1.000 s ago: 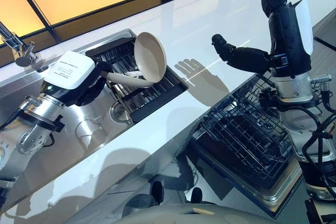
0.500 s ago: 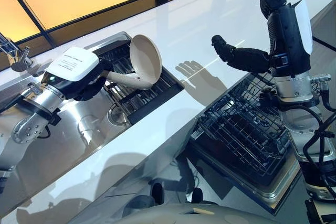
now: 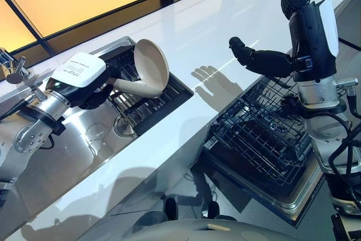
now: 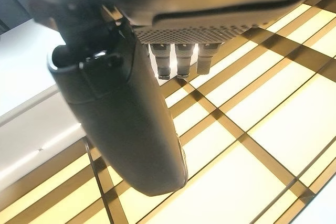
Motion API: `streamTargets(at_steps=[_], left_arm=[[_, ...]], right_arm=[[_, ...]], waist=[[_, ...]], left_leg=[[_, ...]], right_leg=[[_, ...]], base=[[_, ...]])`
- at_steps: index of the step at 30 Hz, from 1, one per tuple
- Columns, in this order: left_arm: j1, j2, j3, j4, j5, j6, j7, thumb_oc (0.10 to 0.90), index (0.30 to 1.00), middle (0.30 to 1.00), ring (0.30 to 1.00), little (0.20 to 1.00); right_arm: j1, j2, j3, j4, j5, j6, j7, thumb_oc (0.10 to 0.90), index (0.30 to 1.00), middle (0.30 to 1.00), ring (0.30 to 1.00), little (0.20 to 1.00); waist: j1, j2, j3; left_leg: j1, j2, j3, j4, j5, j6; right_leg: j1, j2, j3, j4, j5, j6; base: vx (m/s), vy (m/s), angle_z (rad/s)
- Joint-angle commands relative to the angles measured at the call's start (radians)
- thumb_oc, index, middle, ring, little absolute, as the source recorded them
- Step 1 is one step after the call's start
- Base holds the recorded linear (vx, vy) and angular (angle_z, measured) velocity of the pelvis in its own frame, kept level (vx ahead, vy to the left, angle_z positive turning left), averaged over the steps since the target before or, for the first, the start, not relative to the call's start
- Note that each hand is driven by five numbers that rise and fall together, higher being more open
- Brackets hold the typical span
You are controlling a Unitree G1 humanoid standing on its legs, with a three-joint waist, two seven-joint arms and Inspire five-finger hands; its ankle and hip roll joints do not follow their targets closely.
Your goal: Pick up plates and place into dishwasher.
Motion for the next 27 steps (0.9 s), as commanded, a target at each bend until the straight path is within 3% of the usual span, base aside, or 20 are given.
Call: streamTargets(at_steps=[1, 7, 13, 17, 27], left_arm=[[-0.204, 0.059, 0.055, 0.023, -0.083, 0.004, 0.070, 0.100, 0.300, 0.300, 0.300, 0.200], [-0.223, 0.103, 0.060, 0.043, 0.017, 0.020, 0.176, 0.100, 0.300, 0.300, 0.300, 0.200], [-0.207, 0.160, 0.137, 0.072, 0.067, 0.020, 0.404, 0.100, 0.300, 0.300, 0.300, 0.200], [-0.179, 0.154, 0.188, 0.054, 0.063, 0.016, 0.484, 0.100, 0.300, 0.300, 0.300, 0.200], [-0.116, 0.119, 0.246, 0.004, 0.073, 0.020, 0.533, 0.100, 0.300, 0.300, 0.300, 0.200]], right_arm=[[-0.128, -0.073, -0.024, -0.012, 0.054, -0.045, -0.047, 0.800, 0.900, 0.900, 0.900, 0.900], [-0.140, -0.081, -0.015, 0.000, 0.086, -0.045, -0.040, 0.800, 0.900, 0.900, 0.900, 0.900], [-0.123, -0.092, -0.035, -0.001, 0.094, -0.054, -0.042, 0.800, 0.900, 0.900, 0.900, 0.900], [-0.107, -0.086, -0.049, -0.014, 0.092, -0.053, -0.044, 0.800, 0.900, 0.900, 0.900, 0.900], [-0.100, -0.078, -0.048, -0.034, 0.119, -0.041, -0.032, 0.800, 0.900, 0.900, 0.900, 0.900]], waist=[[-0.007, 0.050, -0.088], [-0.006, 0.048, -0.089], [-0.012, 0.051, -0.096], [-0.014, 0.052, -0.100], [-0.007, 0.048, -0.104]], left_leg=[[0.033, -0.044, -0.072, 0.031, -0.147, 0.013], [0.031, -0.046, -0.073, 0.036, -0.150, 0.014], [0.030, -0.044, -0.059, 0.032, -0.151, 0.014], [0.030, -0.044, -0.060, 0.034, -0.153, 0.013], [0.034, -0.040, -0.049, 0.038, -0.158, 0.009]], right_leg=[[0.009, 0.114, -0.004, 0.104, -0.148, -0.016], [0.010, 0.113, -0.007, 0.101, -0.147, -0.017], [0.006, 0.116, -0.001, 0.099, -0.149, -0.021], [0.004, 0.119, 0.008, 0.099, -0.150, -0.023], [0.008, 0.117, -0.014, 0.107, -0.159, -0.025]], base=[[0.00, -0.012, -0.03], [0.01, -0.005, -0.01], [0.00, -0.005, -0.02], [0.00, -0.006, 0.02], [0.00, -0.009, 0.01]])
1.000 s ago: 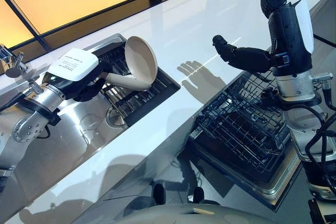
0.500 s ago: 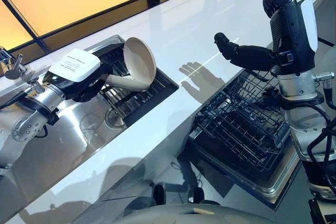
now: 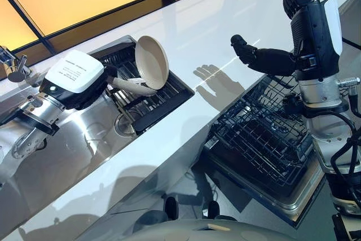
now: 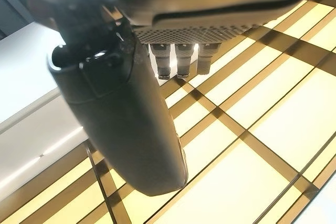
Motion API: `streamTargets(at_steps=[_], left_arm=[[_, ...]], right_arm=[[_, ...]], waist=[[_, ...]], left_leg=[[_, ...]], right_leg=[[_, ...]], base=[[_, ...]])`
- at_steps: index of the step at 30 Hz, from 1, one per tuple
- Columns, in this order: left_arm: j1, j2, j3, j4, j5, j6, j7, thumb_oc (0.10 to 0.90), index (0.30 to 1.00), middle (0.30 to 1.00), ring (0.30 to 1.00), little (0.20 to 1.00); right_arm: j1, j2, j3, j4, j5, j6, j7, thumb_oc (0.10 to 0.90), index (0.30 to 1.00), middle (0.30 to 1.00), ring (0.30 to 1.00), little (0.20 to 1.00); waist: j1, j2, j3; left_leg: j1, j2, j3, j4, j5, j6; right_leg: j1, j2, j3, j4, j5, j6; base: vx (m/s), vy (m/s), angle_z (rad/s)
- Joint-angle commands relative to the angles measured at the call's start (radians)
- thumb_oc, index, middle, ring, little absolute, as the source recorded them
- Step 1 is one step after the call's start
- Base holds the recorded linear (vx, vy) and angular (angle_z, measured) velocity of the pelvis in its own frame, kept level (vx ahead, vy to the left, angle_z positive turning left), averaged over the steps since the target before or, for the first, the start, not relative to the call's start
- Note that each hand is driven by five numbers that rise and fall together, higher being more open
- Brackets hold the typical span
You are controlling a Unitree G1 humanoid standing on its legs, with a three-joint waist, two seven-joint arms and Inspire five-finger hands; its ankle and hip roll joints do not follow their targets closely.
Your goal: Pick up plates and place into dishwasher.
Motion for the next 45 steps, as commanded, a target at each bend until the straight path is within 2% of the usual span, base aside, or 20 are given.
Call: streamTargets(at_steps=[1, 9, 11, 14, 17, 21, 25, 29, 35, 40, 45], left_arm=[[-0.188, 0.007, 0.260, -0.023, -0.086, 0.042, 0.235, 0.100, 0.300, 0.300, 0.300, 0.200], [-0.185, -0.023, 0.243, -0.043, -0.108, 0.026, 0.142, 0.100, 0.300, 0.300, 0.300, 0.200], [-0.192, -0.020, 0.226, -0.037, -0.124, 0.002, 0.061, 0.100, 0.300, 0.300, 0.300, 0.200], [-0.206, -0.009, 0.174, -0.036, -0.117, 0.013, -0.150, 0.100, 0.300, 0.300, 0.300, 0.200], [-0.254, 0.023, 0.106, -0.025, -0.138, 0.074, -0.370, 0.100, 0.300, 0.300, 0.300, 0.200], [-0.325, 0.055, 0.037, -0.004, -0.163, 0.124, -0.560, 0.100, 0.300, 0.300, 0.300, 0.200], [-0.378, 0.078, -0.001, 0.010, -0.166, 0.132, -0.668, 0.100, 0.300, 0.300, 0.300, 0.200], [-0.437, 0.119, -0.038, 0.042, -0.083, 0.133, -0.665, 0.100, 0.300, 0.300, 0.300, 0.200], [-0.450, 0.196, -0.010, 0.121, 0.049, 0.090, -0.533, 0.100, 0.300, 0.300, 0.300, 0.200], [-0.392, 0.243, 0.041, 0.162, 0.113, 0.078, -0.468, 0.100, 0.300, 0.300, 0.300, 0.200], [-0.315, 0.268, 0.081, 0.236, 0.200, 0.107, -0.323, 0.100, 0.300, 0.300, 0.300, 0.200]], right_arm=[[-0.098, -0.068, -0.047, -0.036, 0.079, -0.042, -0.031, 0.800, 0.900, 0.900, 0.900, 0.900], [-0.114, -0.055, -0.026, -0.032, 0.055, -0.037, -0.041, 0.800, 0.900, 0.900, 0.900, 0.900], [-0.119, -0.055, -0.021, -0.030, 0.051, -0.037, -0.046, 0.800, 0.900, 0.900, 0.900, 0.900], [-0.126, -0.057, -0.016, -0.026, 0.052, -0.036, -0.050, 0.800, 0.900, 0.900, 0.900, 0.900], [-0.155, -0.063, 0.005, -0.020, 0.051, -0.020, -0.057, 0.800, 0.900, 0.900, 0.900, 0.900], [-0.198, -0.069, 0.033, -0.005, 0.053, 0.000, -0.066, 0.800, 0.900, 0.900, 0.900, 0.900], [-0.220, -0.067, 0.048, 0.012, 0.055, 0.008, -0.066, 0.800, 0.900, 0.900, 0.900, 0.900], [-0.233, -0.074, 0.062, 0.028, 0.075, 0.012, -0.063, 0.800, 0.900, 0.900, 0.900, 0.900], [-0.223, -0.086, 0.052, 0.049, 0.099, 0.005, -0.051, 0.800, 0.900, 0.900, 0.900, 0.900], [-0.208, -0.089, 0.040, 0.053, 0.107, -0.004, -0.049, 0.800, 0.900, 0.900, 0.900, 0.900], [-0.209, -0.093, 0.047, 0.060, 0.113, -0.010, -0.054, 0.800, 0.900, 0.900, 0.900, 0.900]], waist=[[-0.023, 0.045, -0.106], [-0.009, 0.044, -0.105], [-0.009, 0.044, -0.103], [-0.011, 0.047, -0.098], [-0.013, 0.052, -0.091], [-0.014, 0.057, -0.083], [-0.011, 0.060, -0.081], [-0.012, 0.062, -0.082], [-0.010, 0.067, -0.087], [-0.005, 0.072, -0.086], [-0.001, 0.075, -0.086]], left_leg=[[0.040, -0.043, -0.044, 0.038, -0.154, 0.015], [0.051, -0.040, -0.038, 0.021, -0.155, 0.011], [0.053, -0.039, -0.037, 0.019, -0.155, 0.010], [0.056, -0.039, -0.035, 0.019, -0.154, 0.012], [0.054, -0.041, -0.030, 0.029, -0.155, 0.014], [0.056, -0.044, -0.028, 0.034, -0.157, 0.017], [0.061, -0.045, -0.030, 0.031, -0.156, 0.017], [0.059, -0.047, -0.031, 0.030, -0.153, 0.017], [0.054, -0.045, -0.026, 0.028, -0.150, 0.013], [0.051, -0.045, -0.022, 0.031, -0.151, 0.013], [0.050, -0.045, -0.023, 0.031, -0.149, 0.012]], right_leg=[[0.014, 0.111, -0.038, 0.107, -0.158, -0.022], [0.025, 0.108, -0.078, 0.108, -0.171, -0.019], [0.026, 0.107, -0.082, 0.108, -0.172, -0.018], [0.029, 0.106, -0.085, 0.108, -0.170, -0.016], [0.029, 0.104, -0.091, 0.114, -0.168, -0.013], [0.032, 0.103, -0.096, 0.115, -0.167, -0.012], [0.038, 0.103, -0.100, 0.110, -0.165, -0.011], [0.040, 0.102, -0.104, 0.104, -0.160, -0.009], [0.039, 0.102, -0.104, 0.094, -0.156, -0.010], [0.039, 0.100, -0.105, 0.092, -0.154, -0.011], [0.040, 0.099, -0.108, 0.092, -0.155, -0.012]], base=[[0.00, 0.000, 0.00], [0.01, -0.004, 0.00], [0.00, 0.000, 0.00], [0.00, 0.000, 0.00], [0.00, 0.000, 0.00], [0.00, 0.000, 0.00], [0.00, 0.000, 0.00], [0.00, 0.000, 0.00], [0.01, -0.002, 0.00], [0.00, 0.000, 0.00], [0.00, 0.000, 0.00]])
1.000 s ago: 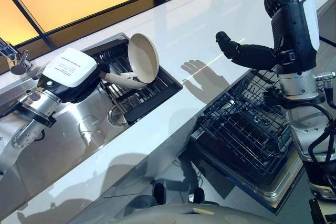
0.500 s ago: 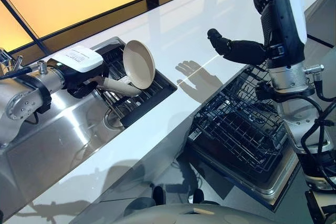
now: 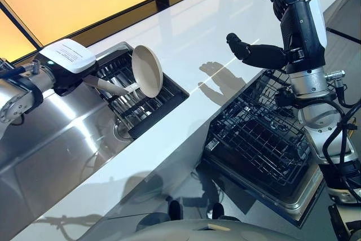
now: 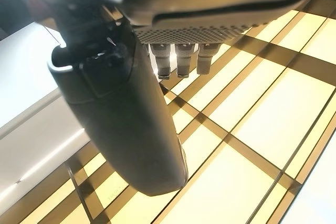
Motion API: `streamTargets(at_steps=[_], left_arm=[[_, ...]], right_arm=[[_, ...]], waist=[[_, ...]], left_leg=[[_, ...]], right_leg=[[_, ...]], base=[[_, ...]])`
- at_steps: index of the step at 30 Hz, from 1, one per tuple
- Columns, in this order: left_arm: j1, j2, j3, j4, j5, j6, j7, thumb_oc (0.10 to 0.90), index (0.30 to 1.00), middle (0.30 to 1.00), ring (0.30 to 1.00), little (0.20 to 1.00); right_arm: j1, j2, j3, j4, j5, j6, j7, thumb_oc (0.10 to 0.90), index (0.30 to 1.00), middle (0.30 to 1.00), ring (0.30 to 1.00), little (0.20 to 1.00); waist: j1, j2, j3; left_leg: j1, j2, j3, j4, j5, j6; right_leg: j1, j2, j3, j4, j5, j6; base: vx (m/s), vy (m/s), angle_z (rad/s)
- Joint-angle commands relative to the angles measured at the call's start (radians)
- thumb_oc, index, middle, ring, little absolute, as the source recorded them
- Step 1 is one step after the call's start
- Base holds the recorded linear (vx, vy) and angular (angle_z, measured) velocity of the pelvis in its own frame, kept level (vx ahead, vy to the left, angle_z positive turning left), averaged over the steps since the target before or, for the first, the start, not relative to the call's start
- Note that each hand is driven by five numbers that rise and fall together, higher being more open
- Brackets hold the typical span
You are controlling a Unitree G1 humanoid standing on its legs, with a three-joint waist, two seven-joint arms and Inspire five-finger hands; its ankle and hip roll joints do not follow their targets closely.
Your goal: Pick up plates and place into dishwasher.
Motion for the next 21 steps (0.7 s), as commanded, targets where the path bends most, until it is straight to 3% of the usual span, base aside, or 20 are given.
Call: streamTargets(at_steps=[1, 9, 11, 12, 15, 21], left_arm=[[-0.022, 0.115, 0.164, 0.128, 0.104, 0.092, 0.202, 0.100, 0.300, 0.300, 0.300, 0.200], [0.054, 0.176, 0.263, 0.138, 0.162, 0.200, 0.320, 0.100, 0.300, 0.300, 0.300, 0.200], [0.073, 0.178, 0.291, 0.129, 0.144, 0.205, 0.395, 0.100, 0.300, 0.300, 0.300, 0.200], [0.076, 0.174, 0.306, 0.107, 0.103, 0.213, 0.482, 0.100, 0.300, 0.300, 0.300, 0.200], [0.057, 0.159, 0.320, 0.058, 0.030, 0.198, 0.609, 0.100, 0.300, 0.300, 0.300, 0.200], [-0.018, 0.093, 0.284, -0.068, -0.078, 0.139, 0.731, 0.100, 0.300, 0.300, 0.300, 0.200]], right_arm=[[-0.120, -0.088, -0.039, -0.035, 0.058, -0.070, -0.037, 0.800, 0.900, 0.900, 0.900, 0.900], [-0.125, -0.090, -0.029, -0.054, 0.059, -0.047, -0.017, 0.800, 0.900, 0.900, 0.900, 0.900], [-0.135, -0.090, -0.017, -0.060, 0.091, -0.049, 0.017, 0.800, 0.900, 0.900, 0.900, 0.900], [-0.145, -0.087, 0.001, -0.072, 0.153, -0.042, 0.070, 0.800, 0.900, 0.900, 0.900, 0.900], [-0.154, -0.074, 0.023, -0.100, 0.222, -0.031, 0.137, 0.800, 0.900, 0.900, 0.900, 0.900], [-0.192, -0.064, 0.067, -0.118, 0.096, -0.062, 0.143, 0.800, 0.900, 0.900, 0.900, 0.900]], waist=[[0.014, 0.032, -0.085], [0.027, 0.034, -0.088], [0.027, 0.032, -0.089], [0.026, 0.030, -0.089], [0.024, 0.025, -0.090], [0.023, 0.012, -0.105]], left_leg=[[0.024, -0.056, -0.029, 0.032, -0.144, 0.019], [0.014, -0.055, -0.037, 0.036, -0.143, 0.015], [0.013, -0.054, -0.041, 0.036, -0.142, 0.014], [0.013, -0.055, -0.045, 0.036, -0.143, 0.014], [0.011, -0.055, -0.052, 0.036, -0.142, 0.012], [0.017, -0.050, -0.059, 0.020, -0.137, 0.007]], right_leg=[[0.020, 0.089, -0.075, 0.091, -0.150, -0.005], [0.015, 0.089, -0.079, 0.095, -0.155, -0.009], [0.013, 0.090, -0.077, 0.099, -0.158, -0.010], [0.013, 0.090, -0.074, 0.101, -0.160, -0.012], [0.013, 0.090, -0.072, 0.102, -0.163, -0.015], [0.014, 0.093, -0.076, 0.105, -0.170, -0.018]], base=[[0.00, 0.000, 0.00], [0.00, -0.008, 0.05], [-0.01, -0.015, 0.06], [-0.01, -0.021, 0.08], [-0.01, -0.020, 0.09], [0.00, -0.011, 0.11]])
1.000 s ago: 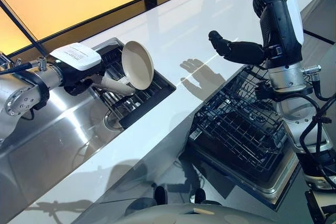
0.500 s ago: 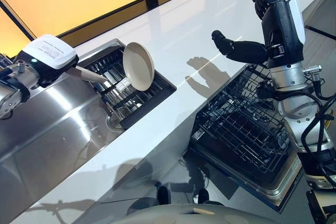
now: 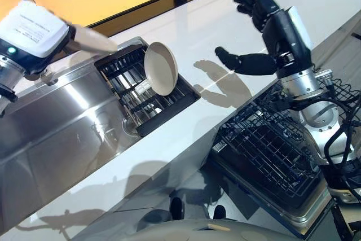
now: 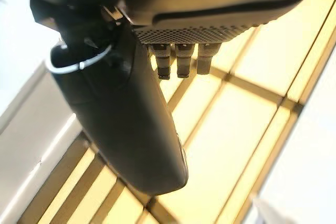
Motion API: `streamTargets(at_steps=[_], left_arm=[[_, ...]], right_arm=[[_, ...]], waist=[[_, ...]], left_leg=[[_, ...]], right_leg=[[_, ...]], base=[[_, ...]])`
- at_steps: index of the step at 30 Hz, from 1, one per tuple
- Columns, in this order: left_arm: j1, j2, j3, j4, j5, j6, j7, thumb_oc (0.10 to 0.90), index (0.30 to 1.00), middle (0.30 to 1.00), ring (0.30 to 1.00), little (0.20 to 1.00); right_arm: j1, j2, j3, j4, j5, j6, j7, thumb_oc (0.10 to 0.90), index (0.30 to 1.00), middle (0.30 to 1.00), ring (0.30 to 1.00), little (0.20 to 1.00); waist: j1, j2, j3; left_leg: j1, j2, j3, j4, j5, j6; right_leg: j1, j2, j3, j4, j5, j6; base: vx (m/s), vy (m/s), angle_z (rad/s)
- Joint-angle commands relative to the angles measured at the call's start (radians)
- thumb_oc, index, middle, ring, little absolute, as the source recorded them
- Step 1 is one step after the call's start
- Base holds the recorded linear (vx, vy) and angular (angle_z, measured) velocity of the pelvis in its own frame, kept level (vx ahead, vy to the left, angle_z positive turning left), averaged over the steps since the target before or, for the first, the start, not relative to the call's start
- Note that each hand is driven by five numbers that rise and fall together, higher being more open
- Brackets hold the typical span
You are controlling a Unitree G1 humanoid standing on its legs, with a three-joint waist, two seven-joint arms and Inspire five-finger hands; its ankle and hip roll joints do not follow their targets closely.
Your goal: Pick up plates and place into dishwasher.
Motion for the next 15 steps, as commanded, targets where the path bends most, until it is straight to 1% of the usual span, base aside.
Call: streamTargets(at_steps=[1, 6, 9, 11, 15], left_arm=[[-0.161, 0.043, 0.142, -0.015, -0.113, 0.034, 0.145, 0.100, 0.300, 0.300, 0.300, 0.200], [-0.242, -0.013, 0.071, -0.070, -0.164, 0.032, 0.139, 0.100, 0.300, 0.300, 0.300, 0.200], [-0.290, -0.042, 0.026, -0.083, -0.205, 0.015, 0.127, 0.100, 0.300, 0.300, 0.300, 0.200], [-0.310, -0.059, 0.000, -0.089, -0.237, 0.002, 0.115, 0.100, 0.300, 0.300, 0.300, 0.200], [-0.360, -0.119, -0.065, -0.098, -0.274, -0.022, 0.071, 0.100, 0.300, 0.300, 0.300, 0.200]], right_arm=[[-0.198, -0.044, 0.000, -0.114, -0.072, -0.086, -0.025, 0.800, 0.900, 0.900, 0.900, 0.900], [-0.245, -0.065, 0.044, -0.123, -0.110, -0.069, 0.001, 0.800, 0.900, 0.900, 0.900, 0.900], [-0.279, -0.073, 0.073, -0.123, -0.122, -0.047, 0.004, 0.800, 0.900, 0.900, 0.900, 0.900], [-0.294, -0.071, 0.088, -0.121, -0.131, -0.041, 0.001, 0.800, 0.900, 0.900, 0.900, 0.900], [-0.333, -0.049, 0.124, -0.109, -0.170, -0.041, -0.028, 0.800, 0.900, 0.900, 0.900, 0.900]], waist=[[-0.029, 0.008, -0.107], [-0.038, -0.001, -0.116], [-0.040, -0.006, -0.118], [-0.041, -0.008, -0.119], [-0.042, -0.012, -0.116]], left_leg=[[0.034, -0.047, -0.008, 0.017, -0.137, 0.009], [0.039, -0.040, 0.000, 0.008, -0.131, 0.004], [0.039, -0.037, 0.005, 0.006, -0.130, 0.001], [0.040, -0.036, 0.006, 0.007, -0.130, 0.001], [0.042, -0.036, 0.006, 0.008, -0.130, 0.002]], right_leg=[[0.005, 0.094, -0.026, 0.106, -0.155, -0.013], [0.007, 0.100, -0.017, 0.104, -0.155, -0.014], [0.008, 0.102, -0.013, 0.103, -0.155, -0.014], [0.008, 0.103, -0.010, 0.105, -0.155, -0.015], [0.010, 0.106, -0.001, 0.105, -0.156, -0.017]], base=[[0.01, 0.006, 0.10], [0.00, 0.000, 0.00], [0.00, 0.000, 0.00], [0.00, 0.000, 0.00], [0.00, 0.000, 0.00]])
